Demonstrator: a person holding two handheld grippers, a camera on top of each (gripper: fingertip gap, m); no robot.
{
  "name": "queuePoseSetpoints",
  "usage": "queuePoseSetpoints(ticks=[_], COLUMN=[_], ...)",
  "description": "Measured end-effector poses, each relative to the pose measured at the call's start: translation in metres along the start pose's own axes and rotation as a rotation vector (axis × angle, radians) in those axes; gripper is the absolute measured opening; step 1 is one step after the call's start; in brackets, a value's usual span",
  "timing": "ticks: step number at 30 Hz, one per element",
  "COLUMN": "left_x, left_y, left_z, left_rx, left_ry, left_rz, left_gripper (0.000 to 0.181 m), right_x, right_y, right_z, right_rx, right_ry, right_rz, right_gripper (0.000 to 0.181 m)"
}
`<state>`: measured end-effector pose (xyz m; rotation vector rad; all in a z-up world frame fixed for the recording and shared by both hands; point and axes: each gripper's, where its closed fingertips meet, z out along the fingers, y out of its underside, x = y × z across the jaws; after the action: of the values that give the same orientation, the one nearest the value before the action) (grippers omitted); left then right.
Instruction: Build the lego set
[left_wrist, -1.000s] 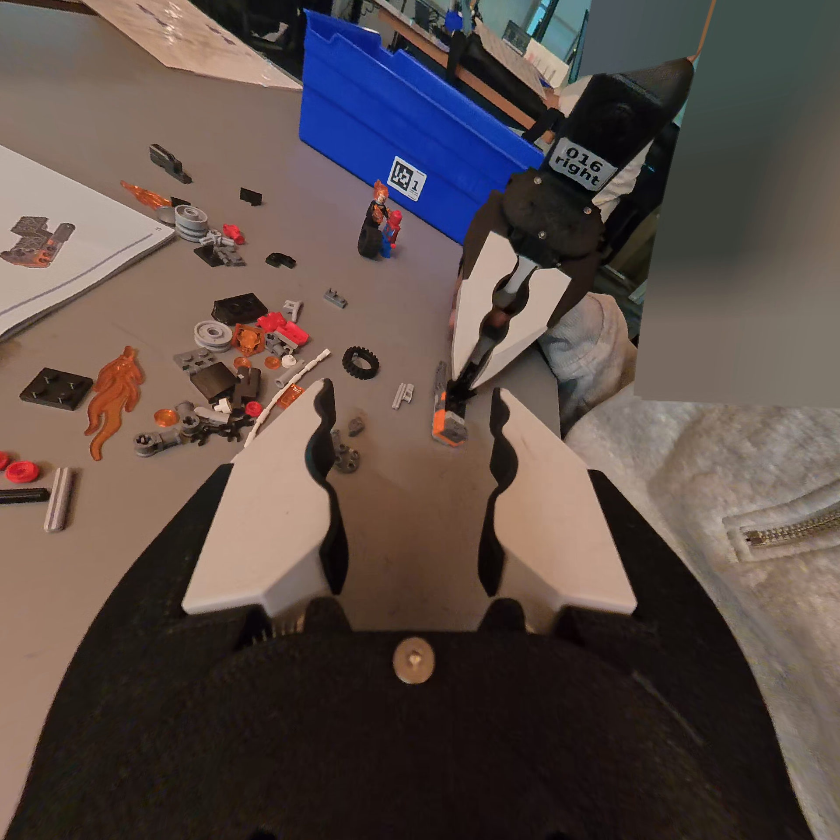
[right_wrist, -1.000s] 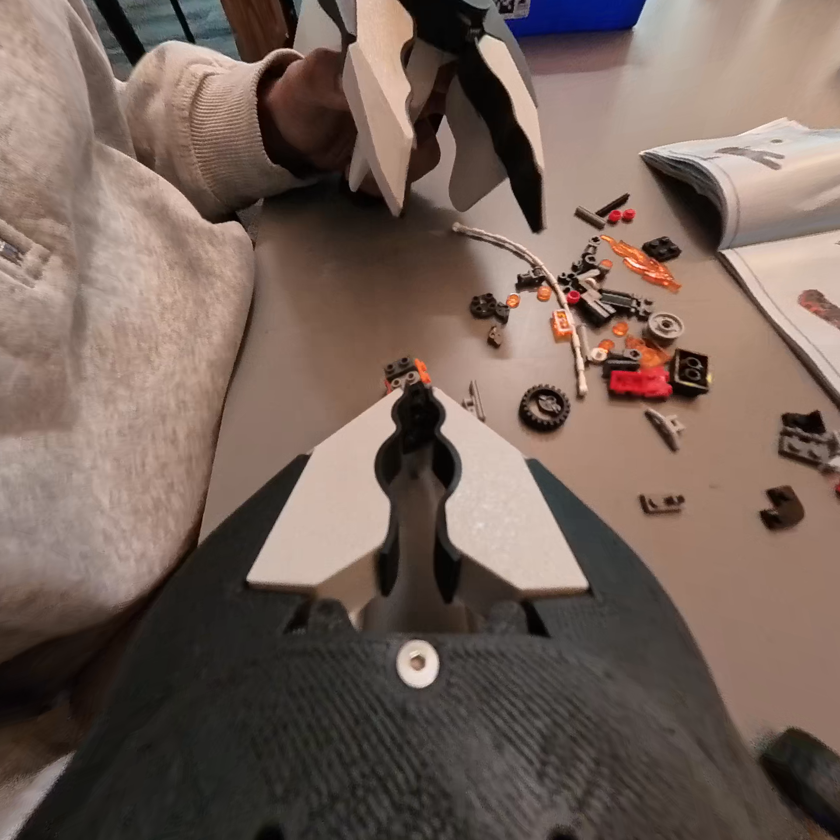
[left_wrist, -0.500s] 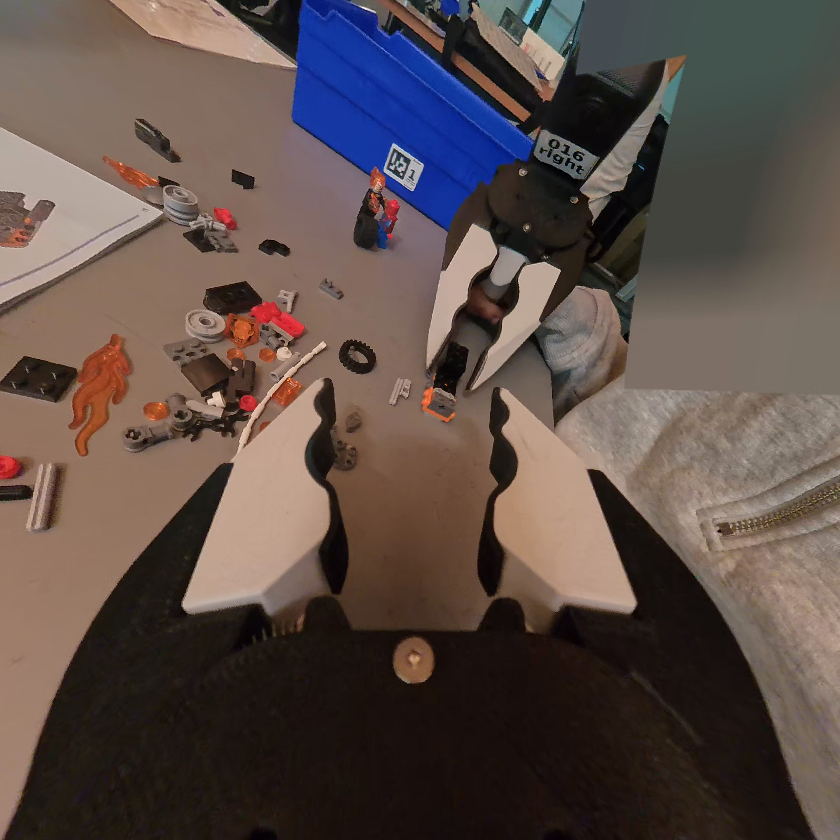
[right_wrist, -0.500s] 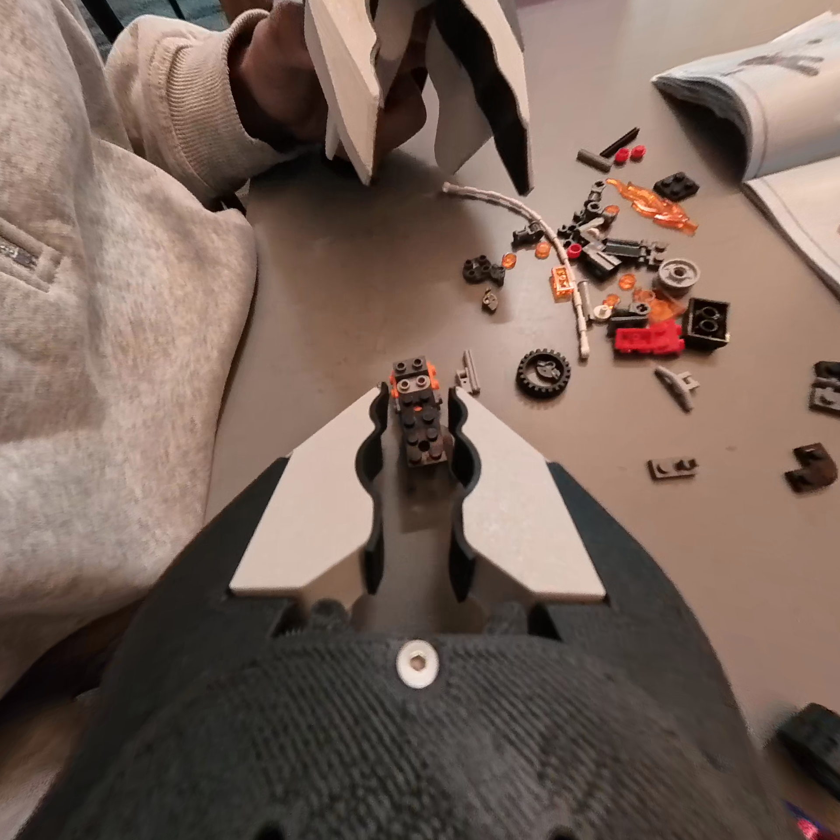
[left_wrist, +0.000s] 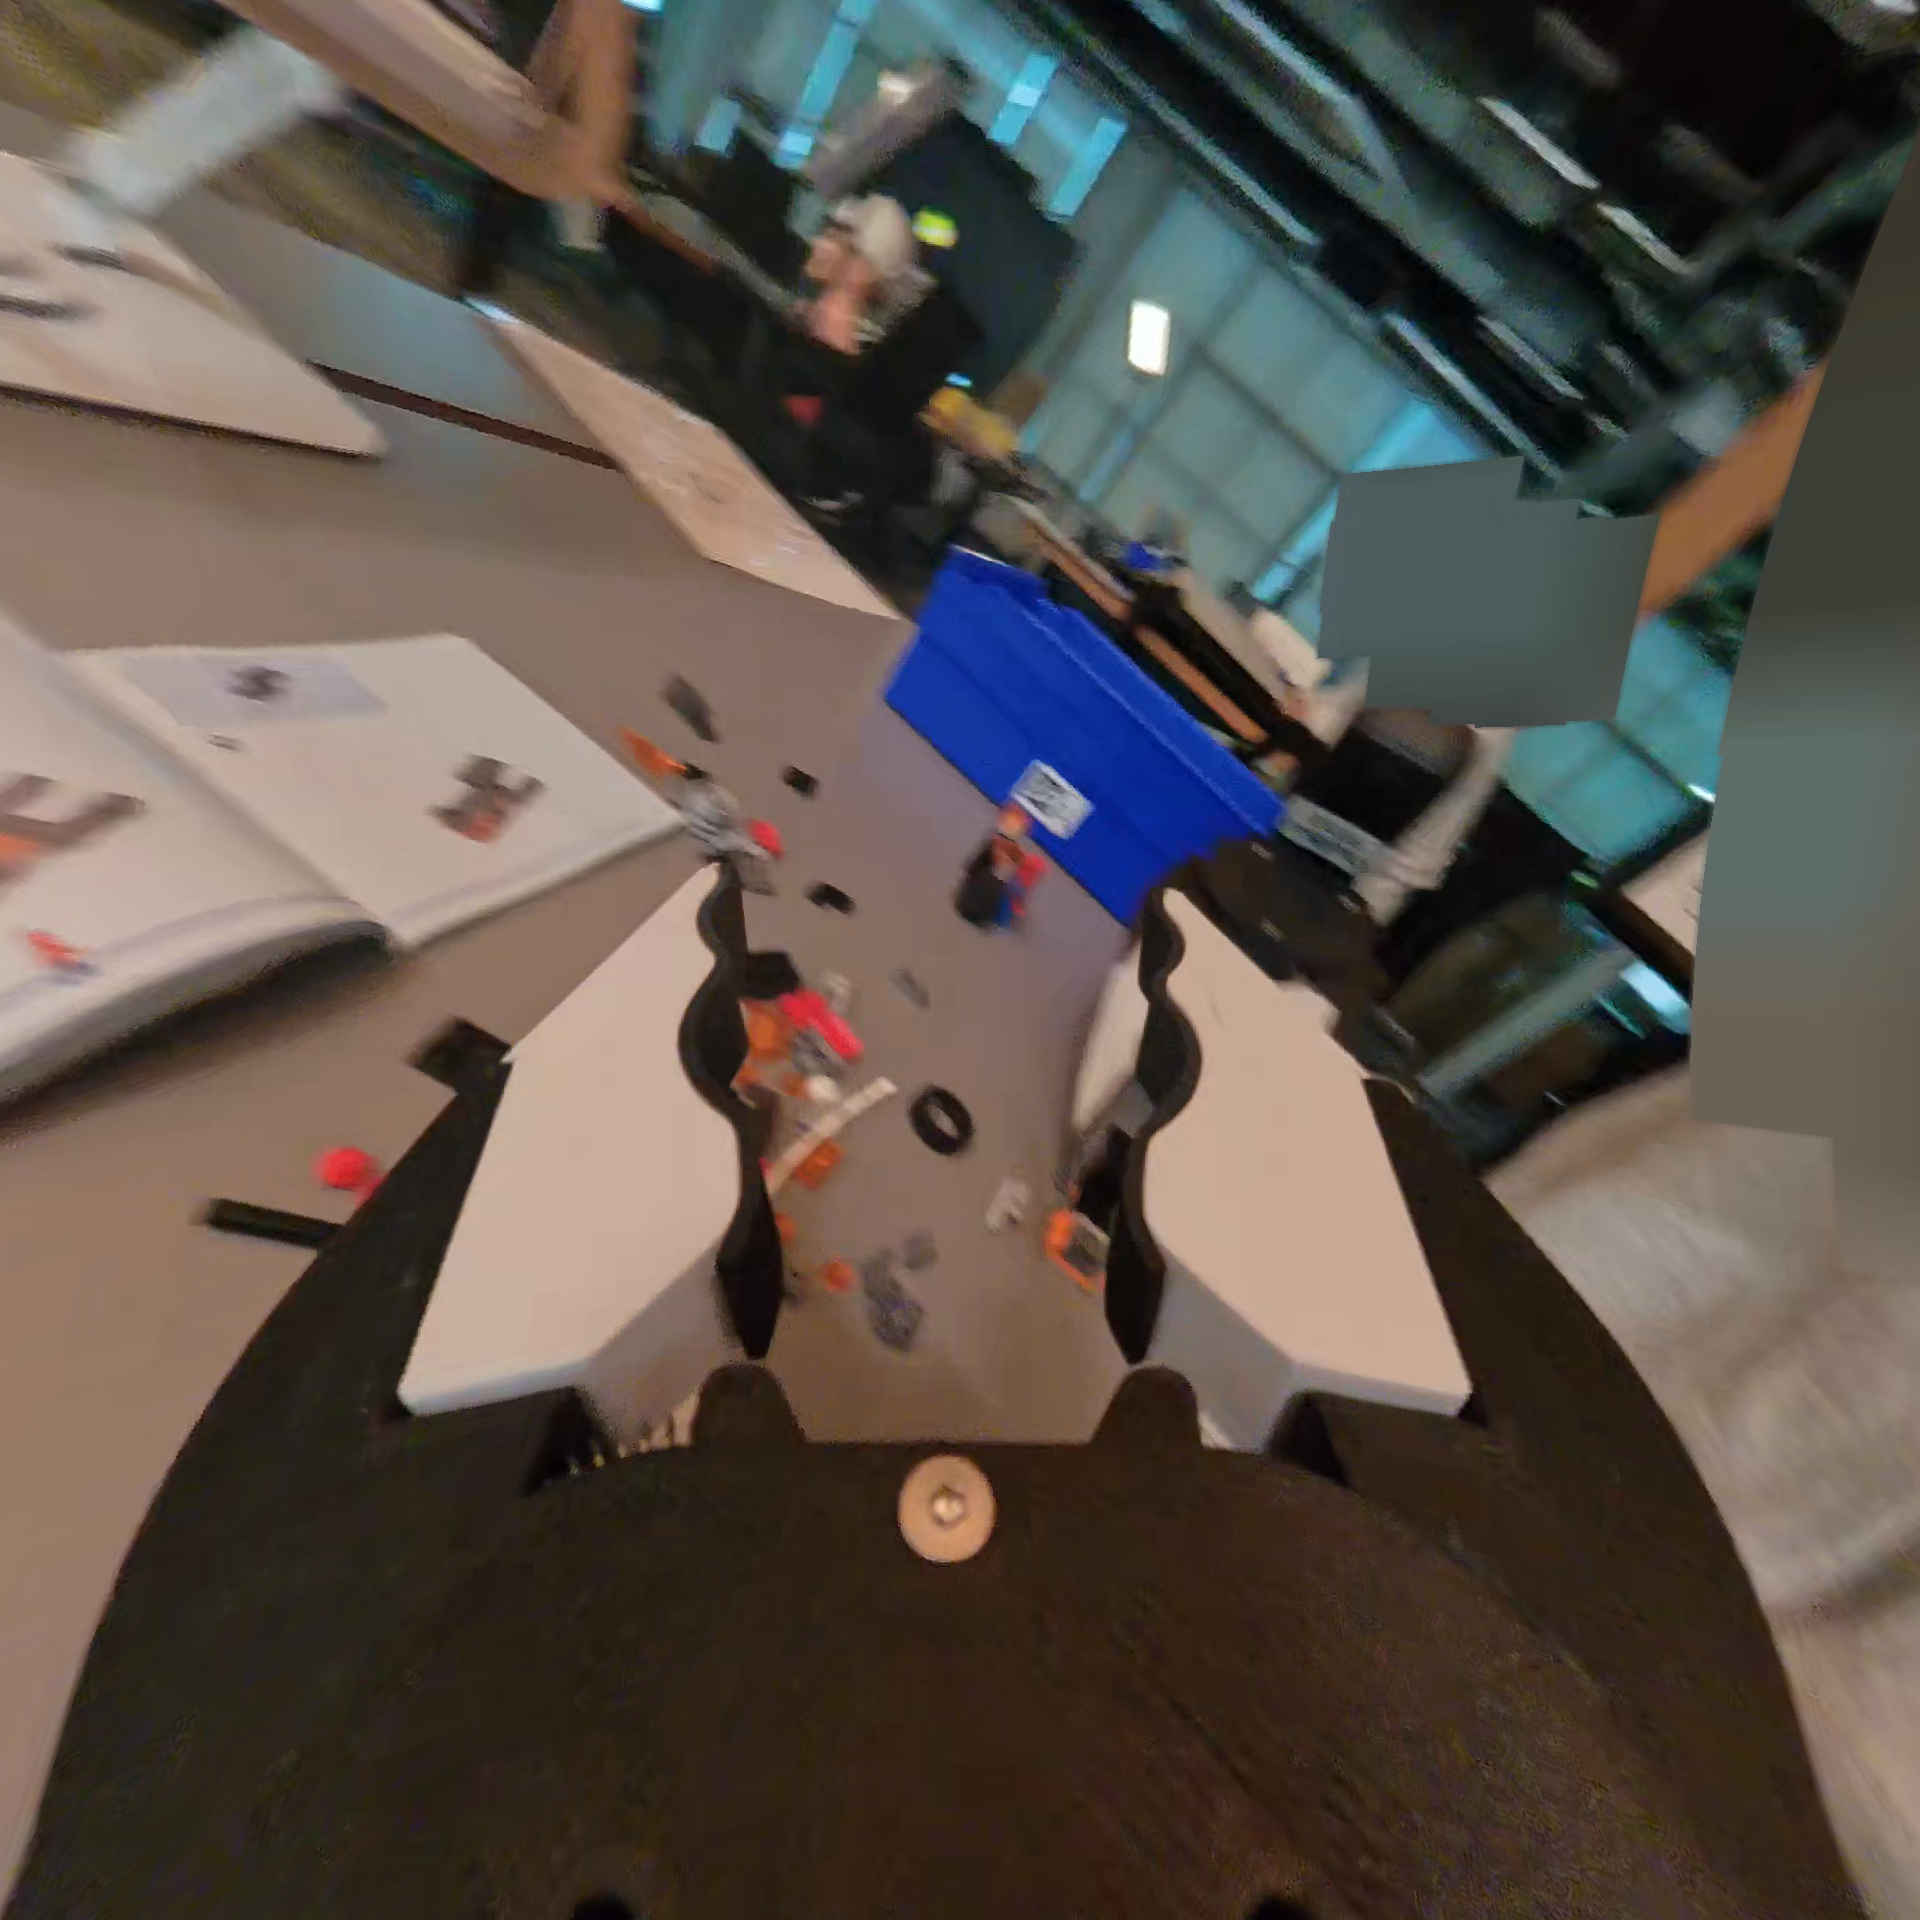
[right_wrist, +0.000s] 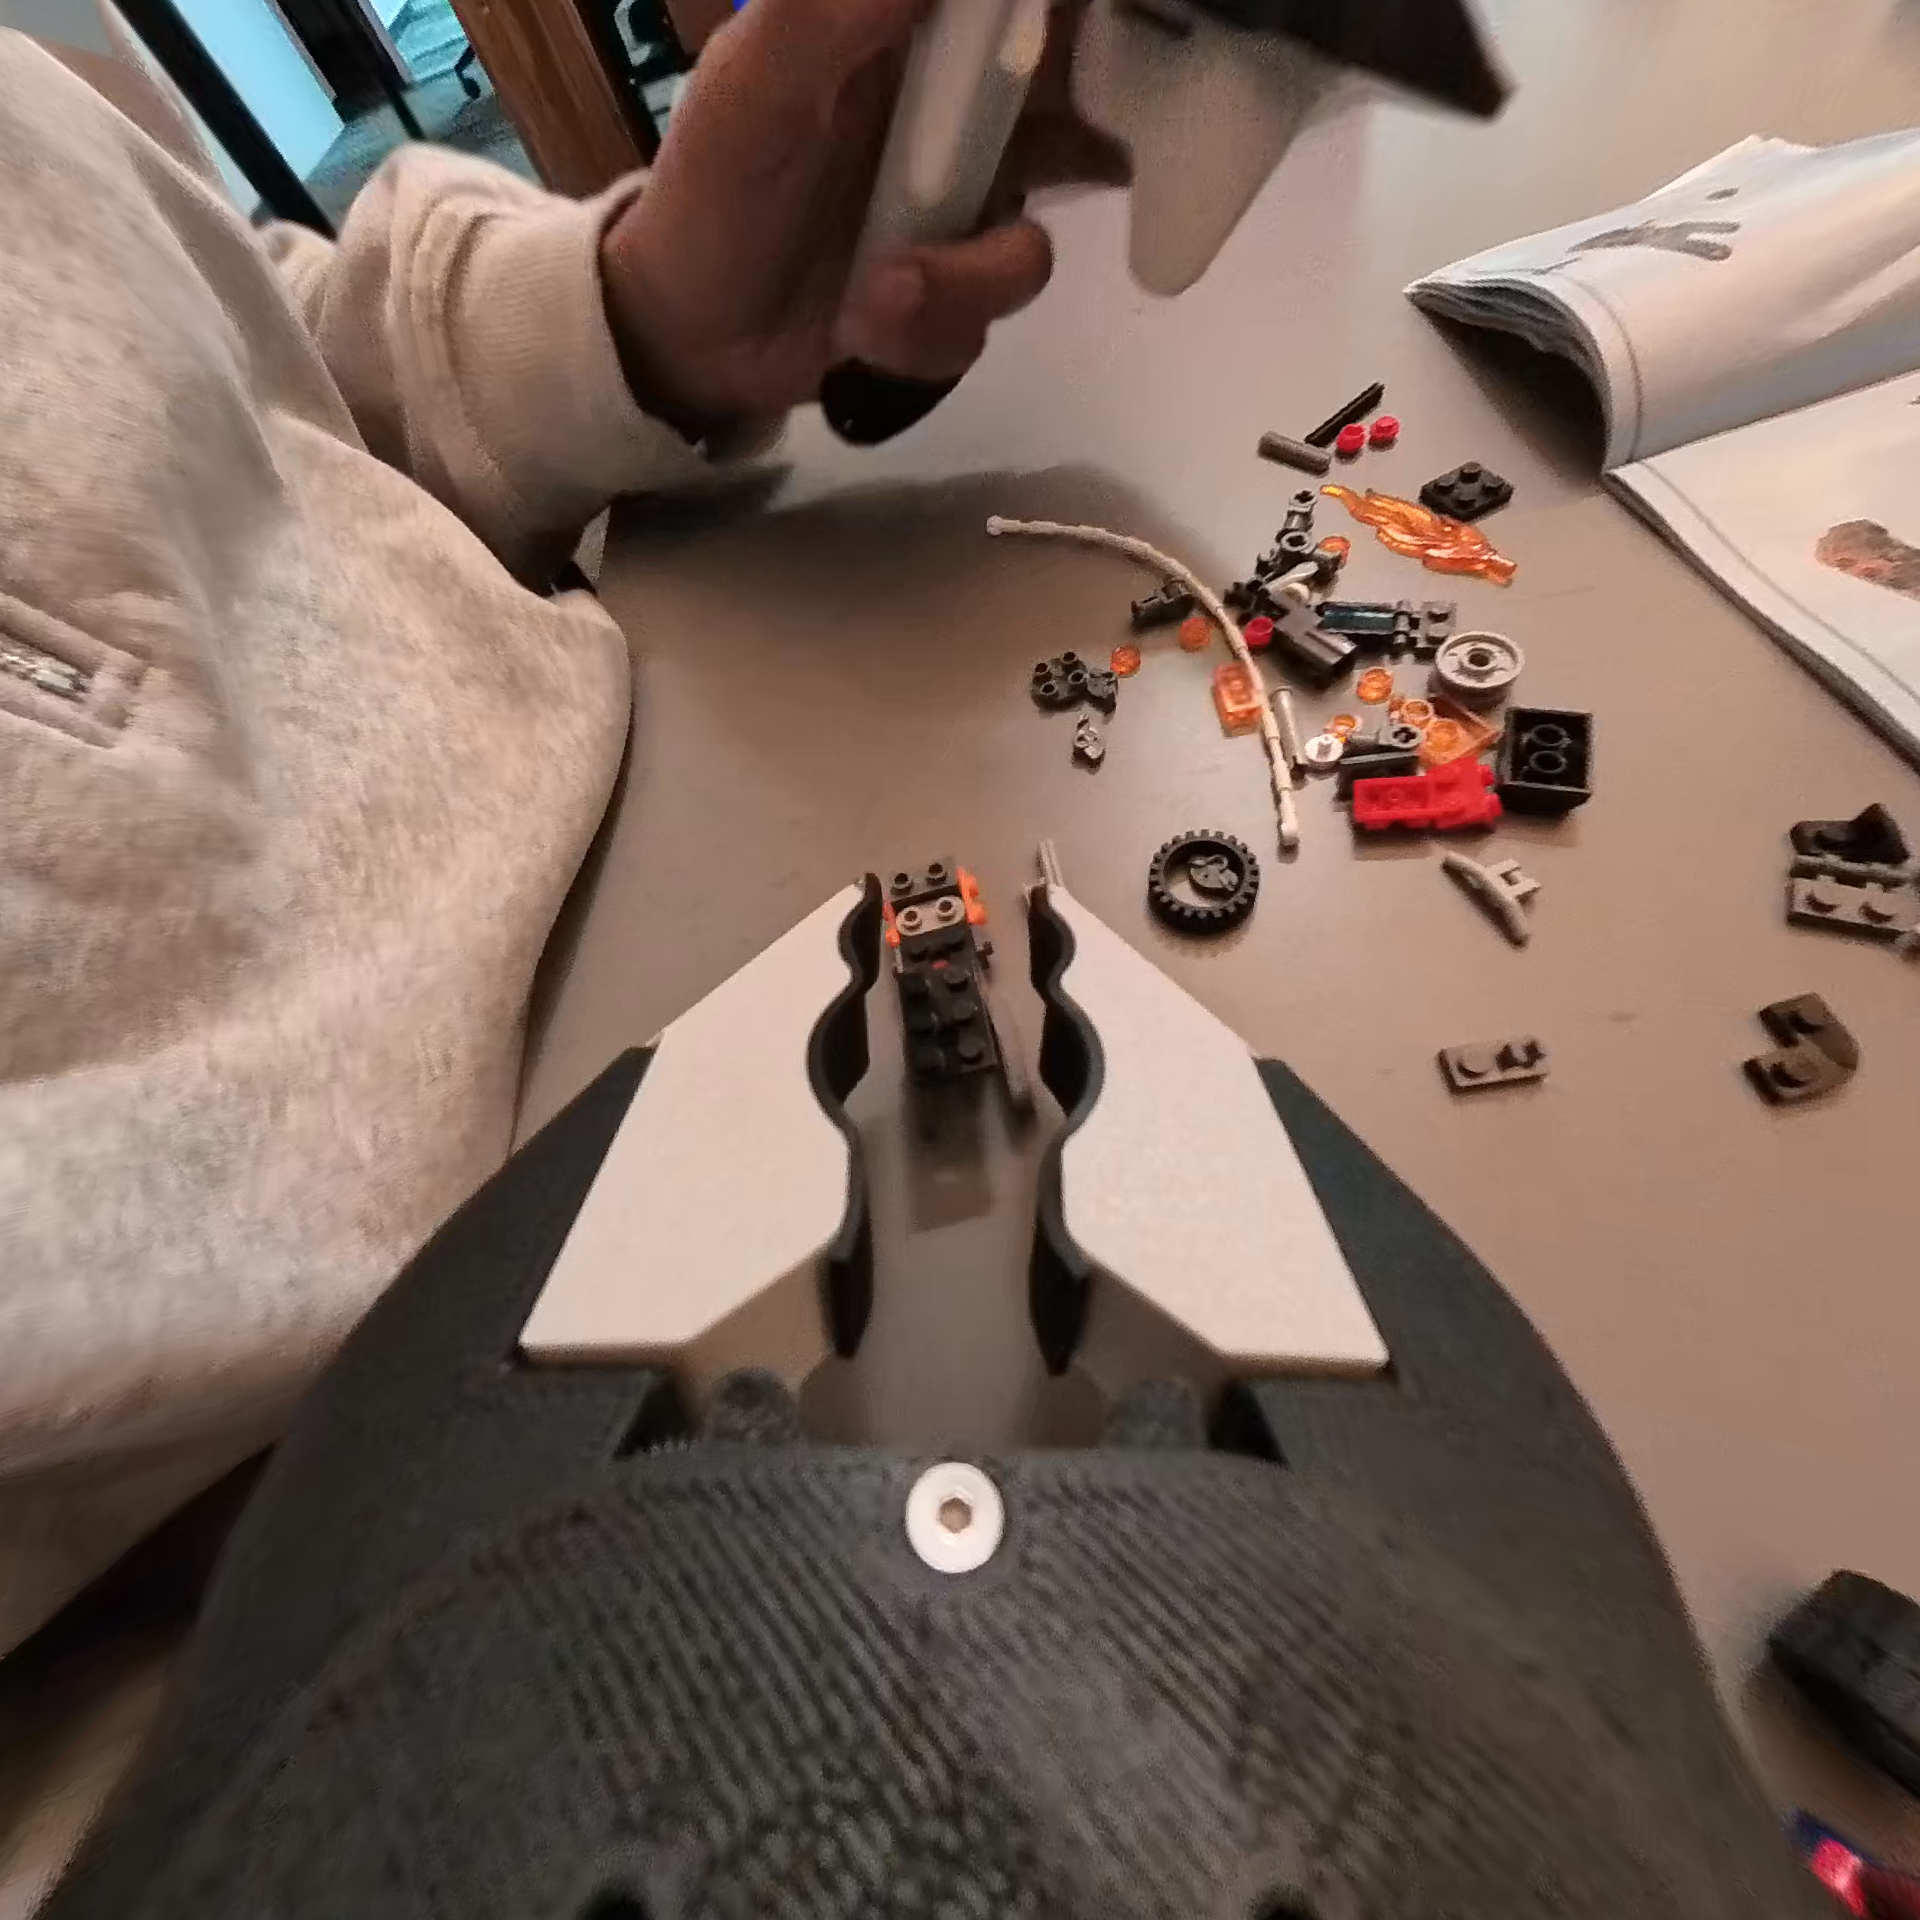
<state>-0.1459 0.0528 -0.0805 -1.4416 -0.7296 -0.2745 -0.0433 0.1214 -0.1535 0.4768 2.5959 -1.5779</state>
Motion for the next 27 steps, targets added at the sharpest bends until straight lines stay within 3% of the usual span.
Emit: queuePoseSetpoints(ticks=[4,7,11,15,25,26,27], left_x=[-0.056,-0.093,-0.152,-0.158,-0.162,-0.162,-0.162], left_y=[-0.020,-0.027,-0.010,0.021,0.021,0.020,0.017], left_z=[0.035,0.073,0.100,0.109,0.100,0.099,0.099], left_rx=[-0.208,-0.355,-0.562,-0.592,-0.600,-0.599,-0.587], left_ry=[-0.329,-0.480,-0.714,-0.687,-0.715,-0.719,-0.719], left_rz=[0.146,0.279,0.399,0.344,0.352,0.352,0.354], left_gripper=[0.077,0.092,0.115,0.117,0.116,0.108,0.084], right_x=[0.001,0.001,0.001,0.000,0.003,0.004,0.004], right_y=[-0.001,-0.002,-0.004,-0.006,-0.004,-0.003,-0.003], right_z=[-0.001,-0.002,-0.004,-0.006,-0.004,-0.004,-0.004], right_rx=[0.008,0.018,0.037,0.056,0.042,0.040,0.038], right_ry=[0.024,0.033,0.042,0.047,0.055,0.055,0.056], right_rz=[-0.020,-0.028,-0.038,-0.041,-0.023,-0.021,-0.019], right_gripper=[0.026,0.025,0.024,0.023,0.022,0.022,0.023])
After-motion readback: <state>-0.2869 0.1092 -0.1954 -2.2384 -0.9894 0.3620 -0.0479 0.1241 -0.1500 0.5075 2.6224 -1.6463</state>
